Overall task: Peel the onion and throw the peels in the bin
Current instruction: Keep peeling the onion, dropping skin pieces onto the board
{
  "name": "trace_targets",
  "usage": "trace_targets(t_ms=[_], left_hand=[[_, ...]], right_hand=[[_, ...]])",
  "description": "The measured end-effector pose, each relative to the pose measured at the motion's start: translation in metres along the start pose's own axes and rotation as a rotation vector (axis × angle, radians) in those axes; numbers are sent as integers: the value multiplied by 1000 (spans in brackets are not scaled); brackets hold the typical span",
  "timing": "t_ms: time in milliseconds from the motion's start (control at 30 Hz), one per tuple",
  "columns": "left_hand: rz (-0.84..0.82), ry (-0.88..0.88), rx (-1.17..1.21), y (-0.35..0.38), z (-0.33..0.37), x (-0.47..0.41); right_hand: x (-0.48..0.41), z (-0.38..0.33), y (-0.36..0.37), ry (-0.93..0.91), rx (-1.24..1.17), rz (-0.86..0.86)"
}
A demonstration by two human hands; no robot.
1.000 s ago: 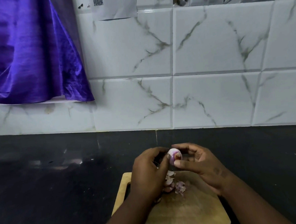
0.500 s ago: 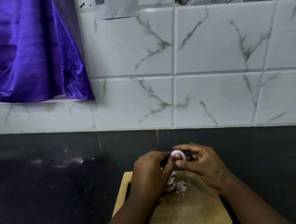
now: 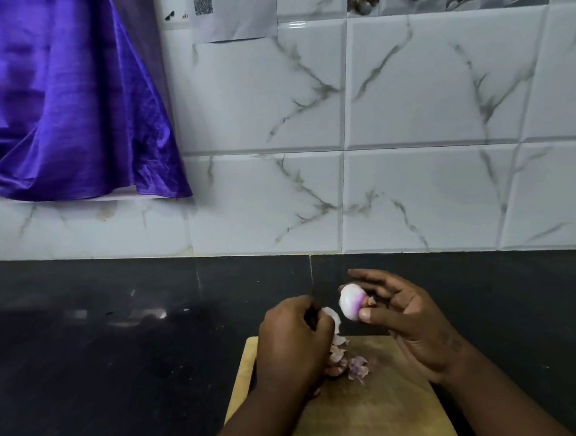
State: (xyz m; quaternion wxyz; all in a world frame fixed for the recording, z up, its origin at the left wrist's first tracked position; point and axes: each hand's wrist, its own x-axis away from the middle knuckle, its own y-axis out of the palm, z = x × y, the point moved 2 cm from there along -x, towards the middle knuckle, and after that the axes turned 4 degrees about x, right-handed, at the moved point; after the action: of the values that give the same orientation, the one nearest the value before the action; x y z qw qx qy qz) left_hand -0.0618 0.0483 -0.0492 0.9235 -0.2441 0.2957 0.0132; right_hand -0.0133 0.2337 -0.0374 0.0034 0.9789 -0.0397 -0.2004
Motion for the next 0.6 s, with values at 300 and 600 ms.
trace_targets(t_ms=[300, 600], left_hand=[[-14, 160, 174, 0, 6, 3], [-76, 186, 234, 0, 10, 5]], right_hand=[[2, 3, 5, 84, -30, 4], [3, -4, 0, 13, 197, 19]])
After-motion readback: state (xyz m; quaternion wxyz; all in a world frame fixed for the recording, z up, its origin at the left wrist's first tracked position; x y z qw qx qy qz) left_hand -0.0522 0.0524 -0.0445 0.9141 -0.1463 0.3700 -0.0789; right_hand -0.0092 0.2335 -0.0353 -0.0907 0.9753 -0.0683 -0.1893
